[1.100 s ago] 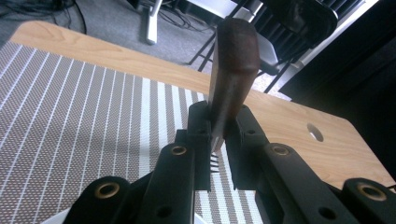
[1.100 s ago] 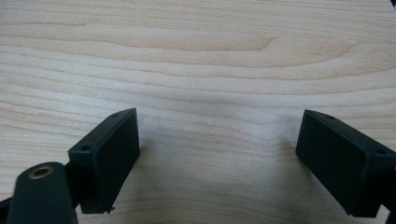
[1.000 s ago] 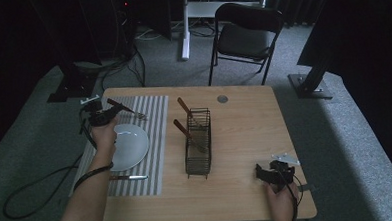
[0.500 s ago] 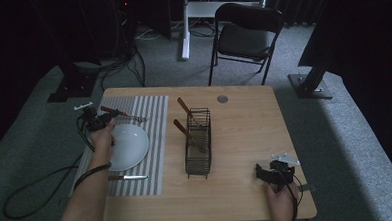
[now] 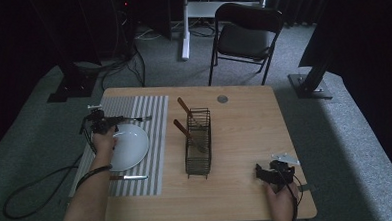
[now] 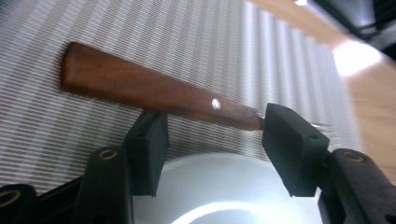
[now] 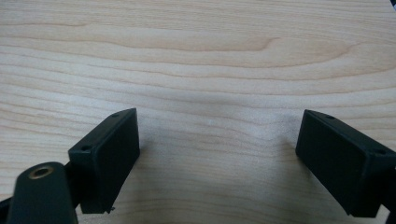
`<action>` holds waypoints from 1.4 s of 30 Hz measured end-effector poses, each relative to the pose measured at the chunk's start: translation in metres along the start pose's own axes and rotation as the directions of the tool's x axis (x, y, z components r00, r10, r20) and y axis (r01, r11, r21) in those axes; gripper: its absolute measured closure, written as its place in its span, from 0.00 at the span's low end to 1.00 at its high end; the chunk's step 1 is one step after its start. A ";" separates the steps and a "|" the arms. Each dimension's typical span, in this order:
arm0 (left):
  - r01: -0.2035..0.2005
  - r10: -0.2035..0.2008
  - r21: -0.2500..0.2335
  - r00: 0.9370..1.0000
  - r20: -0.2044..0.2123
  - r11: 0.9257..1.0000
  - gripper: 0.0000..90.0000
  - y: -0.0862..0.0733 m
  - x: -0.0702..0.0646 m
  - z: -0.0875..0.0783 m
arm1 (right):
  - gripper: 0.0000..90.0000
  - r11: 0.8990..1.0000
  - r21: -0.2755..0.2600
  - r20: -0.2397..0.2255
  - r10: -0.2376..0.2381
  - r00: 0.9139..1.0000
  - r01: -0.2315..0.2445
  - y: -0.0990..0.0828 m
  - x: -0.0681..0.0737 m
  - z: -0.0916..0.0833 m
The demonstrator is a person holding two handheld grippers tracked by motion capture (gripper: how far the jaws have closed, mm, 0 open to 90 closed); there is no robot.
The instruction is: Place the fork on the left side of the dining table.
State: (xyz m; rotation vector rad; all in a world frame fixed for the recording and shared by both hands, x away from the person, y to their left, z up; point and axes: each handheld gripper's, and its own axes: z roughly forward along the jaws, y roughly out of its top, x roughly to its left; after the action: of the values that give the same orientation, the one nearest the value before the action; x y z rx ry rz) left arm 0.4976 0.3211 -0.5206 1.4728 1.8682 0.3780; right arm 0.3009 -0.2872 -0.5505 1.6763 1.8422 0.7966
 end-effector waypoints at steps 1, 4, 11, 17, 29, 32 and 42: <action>-0.009 0.009 0.002 1.000 -0.008 1.000 0.40 0.001 0.000 0.000 | 0.15 1.000 0.000 0.000 0.000 1.000 0.000 0.000 0.000 0.000; -0.036 0.036 0.002 0.998 -0.053 0.999 0.40 0.002 -0.002 0.000 | 0.15 1.000 0.000 0.000 0.000 1.000 0.000 0.000 0.000 0.000; -0.109 0.109 0.007 0.989 -0.096 0.994 0.37 -0.001 -0.007 -0.007 | 0.15 1.000 0.000 0.000 0.000 1.000 0.000 0.000 0.000 0.000; -0.134 0.133 -0.018 0.988 -0.081 0.991 0.37 -0.005 -0.015 -0.021 | 0.15 1.000 0.000 0.000 0.000 1.000 0.000 0.000 0.000 0.000; -0.204 0.203 -0.029 0.979 -0.024 0.979 0.33 -0.029 -0.026 -0.048 | 0.15 1.000 0.000 0.000 0.000 1.000 0.000 0.000 0.000 0.000; -0.218 0.217 -0.036 0.976 -0.030 0.975 0.33 -0.034 -0.025 -0.053 | 0.15 1.000 0.000 0.000 0.000 1.000 0.000 0.000 0.000 0.000; -0.257 0.258 -0.040 0.966 0.011 0.966 0.33 -0.048 -0.026 -0.070 | 0.15 1.000 0.000 0.000 0.001 1.000 -0.001 0.000 0.000 0.000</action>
State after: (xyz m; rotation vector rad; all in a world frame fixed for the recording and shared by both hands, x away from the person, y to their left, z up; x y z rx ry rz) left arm 0.4172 0.2958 -0.4920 1.6921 1.6507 0.5205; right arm 0.3010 -0.2872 -0.5504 1.6771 1.8420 0.7969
